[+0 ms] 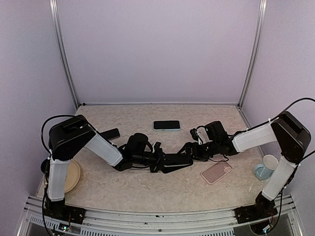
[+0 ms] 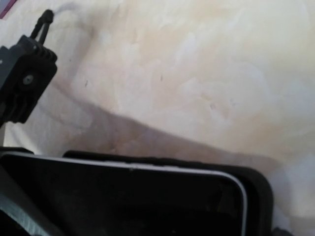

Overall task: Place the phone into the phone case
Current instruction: Install the phone on the phone case.

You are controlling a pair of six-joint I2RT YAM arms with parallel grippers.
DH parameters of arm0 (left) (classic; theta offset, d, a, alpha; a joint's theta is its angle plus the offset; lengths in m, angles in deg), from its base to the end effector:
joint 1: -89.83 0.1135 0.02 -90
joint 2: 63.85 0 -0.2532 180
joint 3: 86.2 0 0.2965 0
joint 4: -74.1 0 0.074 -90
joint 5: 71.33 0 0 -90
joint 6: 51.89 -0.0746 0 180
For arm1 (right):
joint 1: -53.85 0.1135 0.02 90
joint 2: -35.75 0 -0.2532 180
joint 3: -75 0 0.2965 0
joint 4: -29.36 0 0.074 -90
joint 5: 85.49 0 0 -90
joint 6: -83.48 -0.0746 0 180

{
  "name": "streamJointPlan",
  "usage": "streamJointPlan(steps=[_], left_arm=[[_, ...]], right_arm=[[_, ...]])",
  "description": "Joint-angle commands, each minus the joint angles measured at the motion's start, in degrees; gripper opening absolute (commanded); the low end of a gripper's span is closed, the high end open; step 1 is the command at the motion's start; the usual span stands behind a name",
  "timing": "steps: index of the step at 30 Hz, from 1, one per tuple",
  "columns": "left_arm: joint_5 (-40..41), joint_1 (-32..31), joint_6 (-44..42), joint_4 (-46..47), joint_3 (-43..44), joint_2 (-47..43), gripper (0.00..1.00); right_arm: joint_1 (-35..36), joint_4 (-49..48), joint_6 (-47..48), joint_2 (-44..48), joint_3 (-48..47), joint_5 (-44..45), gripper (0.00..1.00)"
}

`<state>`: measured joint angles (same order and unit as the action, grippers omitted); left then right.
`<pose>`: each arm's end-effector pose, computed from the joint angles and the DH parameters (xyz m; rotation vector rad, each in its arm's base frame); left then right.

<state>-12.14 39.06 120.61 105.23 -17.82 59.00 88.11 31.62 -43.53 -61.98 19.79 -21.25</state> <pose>0.2591 -0.3777 0.0302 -0.2497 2.5492 -1.7970 0.2899 0.2367 0.0646 -0.1806 2.5415 1.0868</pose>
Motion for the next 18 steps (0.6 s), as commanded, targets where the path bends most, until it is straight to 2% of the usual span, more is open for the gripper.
streamJointPlan(steps=[1,8,18], left_arm=[[-1.1,-1.0,-0.6,-1.4,1.4,3.2,0.00],[0.2,-1.1,-4.9,-4.8,2.7,5.5,0.00],[0.1,-1.0,-1.9,-1.6,1.6,8.5,0.00]], right_arm=[[2.9,1.4,-1.5,-1.3,1.2,-2.8,1.00],[4.3,0.5,-1.9,-2.5,1.1,-3.9,1.00],[5.4,0.5,-2.2,-2.9,0.5,-4.5,1.00]])
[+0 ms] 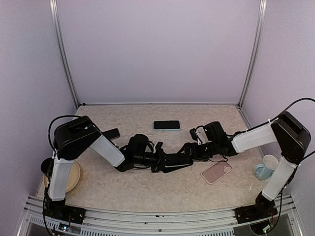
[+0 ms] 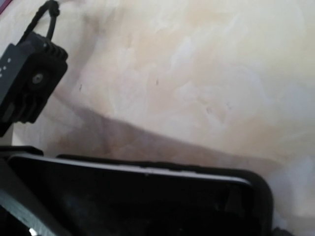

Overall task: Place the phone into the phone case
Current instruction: Install the phone on the phone case.

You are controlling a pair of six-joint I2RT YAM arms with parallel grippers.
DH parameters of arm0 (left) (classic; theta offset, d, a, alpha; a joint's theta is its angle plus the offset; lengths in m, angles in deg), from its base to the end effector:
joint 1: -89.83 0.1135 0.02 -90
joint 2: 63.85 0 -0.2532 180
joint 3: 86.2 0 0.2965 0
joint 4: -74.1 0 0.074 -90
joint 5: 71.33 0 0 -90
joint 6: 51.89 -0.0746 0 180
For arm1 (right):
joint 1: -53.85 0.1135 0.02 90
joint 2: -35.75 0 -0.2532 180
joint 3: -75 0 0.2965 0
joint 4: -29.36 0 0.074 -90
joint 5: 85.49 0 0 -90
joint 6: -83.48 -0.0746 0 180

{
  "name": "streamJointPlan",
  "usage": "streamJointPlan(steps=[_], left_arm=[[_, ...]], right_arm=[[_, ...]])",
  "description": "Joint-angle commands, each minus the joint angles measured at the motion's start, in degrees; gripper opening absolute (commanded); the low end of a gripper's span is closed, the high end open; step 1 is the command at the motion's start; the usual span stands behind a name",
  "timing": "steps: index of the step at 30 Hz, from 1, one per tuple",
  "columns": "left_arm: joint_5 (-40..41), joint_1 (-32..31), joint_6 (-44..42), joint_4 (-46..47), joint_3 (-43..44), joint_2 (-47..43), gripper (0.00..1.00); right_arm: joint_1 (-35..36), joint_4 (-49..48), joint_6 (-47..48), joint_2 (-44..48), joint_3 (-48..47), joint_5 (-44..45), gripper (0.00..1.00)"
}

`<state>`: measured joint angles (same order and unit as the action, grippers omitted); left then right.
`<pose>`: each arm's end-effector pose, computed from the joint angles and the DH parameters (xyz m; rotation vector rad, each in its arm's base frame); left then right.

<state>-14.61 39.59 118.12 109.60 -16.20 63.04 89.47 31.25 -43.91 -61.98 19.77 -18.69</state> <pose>0.2633 -0.3805 0.0179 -0.1475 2.5132 -1.8370 0.2873 0.2420 0.0644 -0.1793 2.5342 1.0507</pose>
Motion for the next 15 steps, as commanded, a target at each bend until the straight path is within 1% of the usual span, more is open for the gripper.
streamJointPlan(steps=[1,8,15], left_arm=[[2.7,-1.4,0.3,-5.9,-0.1,4.4,0.00],[2.1,-0.8,-4.4,-2.1,-1.8,2.3,0.00],[2.3,-0.2,-9.8,-3.7,-2.5,-1.4,0.00]], right_arm=[[4.0,0.9,-1.8,-2.9,0.4,-7.2,1.00],[3.6,3.8,-0.3,-2.1,-1.2,-6.2,1.00],[1.1,5.1,0.7,-0.4,-1.7,-7.6,1.00]])
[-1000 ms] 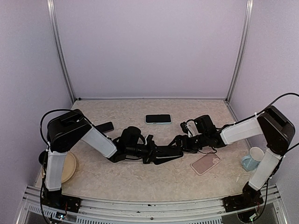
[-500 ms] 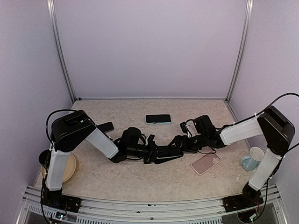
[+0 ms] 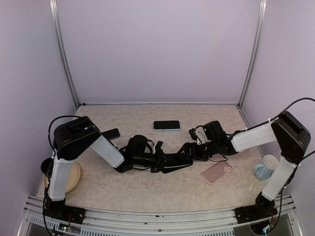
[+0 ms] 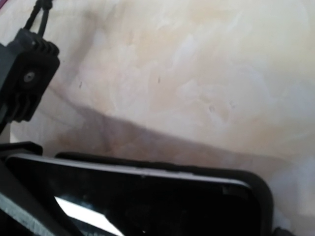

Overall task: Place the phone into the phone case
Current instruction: Install the phone on the phone case.

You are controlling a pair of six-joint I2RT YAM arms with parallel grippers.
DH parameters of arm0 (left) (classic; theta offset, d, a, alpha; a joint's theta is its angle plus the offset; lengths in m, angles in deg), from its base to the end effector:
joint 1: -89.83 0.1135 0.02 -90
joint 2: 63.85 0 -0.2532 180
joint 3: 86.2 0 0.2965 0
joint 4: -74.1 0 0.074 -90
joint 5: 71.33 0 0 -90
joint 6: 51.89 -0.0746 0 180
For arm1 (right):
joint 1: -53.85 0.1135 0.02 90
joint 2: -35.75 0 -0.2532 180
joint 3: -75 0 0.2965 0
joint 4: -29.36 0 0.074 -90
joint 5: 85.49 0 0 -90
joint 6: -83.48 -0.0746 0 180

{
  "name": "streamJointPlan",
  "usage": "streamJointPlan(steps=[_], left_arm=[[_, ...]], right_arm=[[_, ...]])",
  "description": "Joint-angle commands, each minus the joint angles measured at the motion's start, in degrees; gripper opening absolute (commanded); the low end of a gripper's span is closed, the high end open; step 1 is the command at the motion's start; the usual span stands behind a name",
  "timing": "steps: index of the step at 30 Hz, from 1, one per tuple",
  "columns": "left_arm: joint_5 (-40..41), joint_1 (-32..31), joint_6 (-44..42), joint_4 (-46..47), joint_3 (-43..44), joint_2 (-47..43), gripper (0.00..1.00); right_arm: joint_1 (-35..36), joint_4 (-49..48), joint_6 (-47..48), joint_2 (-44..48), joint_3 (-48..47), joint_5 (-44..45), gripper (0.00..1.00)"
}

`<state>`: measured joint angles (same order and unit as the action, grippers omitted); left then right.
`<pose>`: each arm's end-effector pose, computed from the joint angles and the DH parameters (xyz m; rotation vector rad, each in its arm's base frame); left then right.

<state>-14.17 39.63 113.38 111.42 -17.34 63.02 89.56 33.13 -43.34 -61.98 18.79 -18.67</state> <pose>0.2614 -0.3769 0.0163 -0.0439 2.4621 -1.8084 0.2885 0.2435 0.0665 -0.1900 2.5475 1.0402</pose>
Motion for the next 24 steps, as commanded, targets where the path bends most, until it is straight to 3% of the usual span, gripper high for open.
streamJointPlan(steps=[1,24], left_arm=[[1.8,-0.4,-5.7,-5.5,-1.5,-2.0,0.00],[-2.0,-0.9,-8.0,-0.9,-2.4,-6.5,0.00]], right_arm=[[0.4,3.6,0.4,-0.1,-0.7,-7.5,1.00],[-4.7,1.1,3.9,0.7,1.8,-11.6,1.00]])
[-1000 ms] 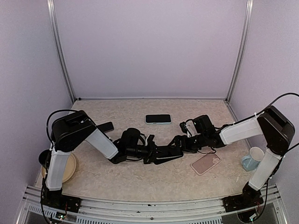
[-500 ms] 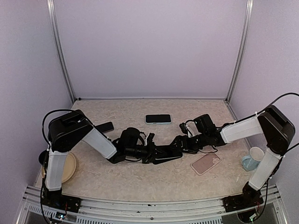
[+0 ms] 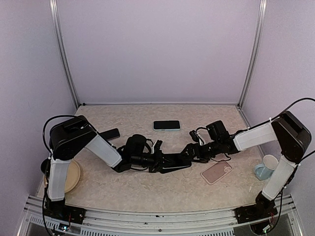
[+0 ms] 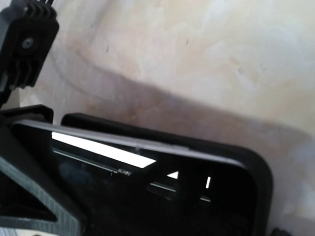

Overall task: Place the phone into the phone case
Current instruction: Install the phone on the phone case.

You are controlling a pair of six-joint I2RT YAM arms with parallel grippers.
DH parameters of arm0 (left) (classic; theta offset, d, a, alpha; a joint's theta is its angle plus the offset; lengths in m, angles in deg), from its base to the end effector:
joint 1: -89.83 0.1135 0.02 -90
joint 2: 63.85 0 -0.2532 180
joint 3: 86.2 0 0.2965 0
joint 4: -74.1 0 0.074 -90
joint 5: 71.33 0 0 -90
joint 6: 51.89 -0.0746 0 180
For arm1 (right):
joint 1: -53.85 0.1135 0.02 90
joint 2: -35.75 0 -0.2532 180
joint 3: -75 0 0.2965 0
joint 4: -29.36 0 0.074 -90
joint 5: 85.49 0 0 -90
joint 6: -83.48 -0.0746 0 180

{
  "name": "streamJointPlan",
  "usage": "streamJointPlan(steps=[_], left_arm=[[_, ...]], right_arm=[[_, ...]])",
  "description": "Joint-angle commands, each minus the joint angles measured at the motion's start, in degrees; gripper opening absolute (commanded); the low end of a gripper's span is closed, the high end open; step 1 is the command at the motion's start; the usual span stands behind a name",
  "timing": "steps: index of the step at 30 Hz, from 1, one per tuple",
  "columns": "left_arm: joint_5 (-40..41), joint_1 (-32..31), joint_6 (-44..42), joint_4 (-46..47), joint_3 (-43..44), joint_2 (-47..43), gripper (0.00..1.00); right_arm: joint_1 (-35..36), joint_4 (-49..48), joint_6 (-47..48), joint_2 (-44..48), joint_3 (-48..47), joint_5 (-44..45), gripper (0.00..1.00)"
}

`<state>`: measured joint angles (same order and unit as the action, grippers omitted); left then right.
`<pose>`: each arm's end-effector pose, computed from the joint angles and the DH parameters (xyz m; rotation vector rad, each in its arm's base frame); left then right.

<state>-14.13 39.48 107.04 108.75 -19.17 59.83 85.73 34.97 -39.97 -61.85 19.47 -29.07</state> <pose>0.2561 -0.3724 0.0253 0.0826 2.4395 -1.7496 0.2884 0.2279 0.0651 -0.2651 2.5753 1.1904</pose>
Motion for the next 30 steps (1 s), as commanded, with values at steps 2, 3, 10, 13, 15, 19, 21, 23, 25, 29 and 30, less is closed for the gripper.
streamJointPlan(steps=[2,3,10,13,15,19,21,23,25,29,30], left_arm=[[-2.4,-1.0,-1.8,2.1,-0.6,-3.6,0.00],[-2.5,-1.1,-1.9,2.1,-0.5,-3.8,0.00],[-3.1,-1.1,-2.0,2.9,-0.8,-4.4,0.00],[-3.2,-1.1,-2.3,3.6,-1.1,-5.0,0.00],[-3.2,-1.1,-2.7,4.4,-1.4,-5.4,0.00],[-3.6,-1.2,-3.2,5.4,-1.5,-6.2,0.00],[-4.0,-1.2,-3.3,5.8,-1.4,-6.4,0.00],[-4.3,-1.2,-3.3,6.3,-1.3,-6.5,0.00],[-4.4,-1.2,-3.4,6.5,-1.2,-6.5,0.00],[-4.8,-1.3,-3.0,7.2,-1.2,-6.5,0.00],[-5.0,-1.3,-2.9,7.4,-1.2,-6.6,0.00]], right_arm=[[-0.9,-0.6,0.7,0.7,1.1,-1.0,1.00],[-1.1,-0.4,0.9,0.9,1.0,-0.9,1.00],[-2.2,0.5,1.1,1.8,1.2,0.4,1.00],[-2.5,0.5,1.3,1.7,1.2,-0.5,1.00],[-2.5,0.5,1.3,1.7,1.2,-1.0,1.00],[-2.5,-0.9,1.2,1.9,1.5,-3.7,1.00],[-2.5,-2.5,1.0,2.0,1.9,-5.9,0.99],[-2.5,-4.1,0.6,2.1,2.3,-8.2,0.96],[-2.5,-6.0,0.2,2.2,2.9,-10.6,0.94],[-2.5,-11.2,-1.1,2.5,4.5,-16.1,0.86],[-2.5,-12.4,-1.4,2.6,4.9,-17.3,0.85]])
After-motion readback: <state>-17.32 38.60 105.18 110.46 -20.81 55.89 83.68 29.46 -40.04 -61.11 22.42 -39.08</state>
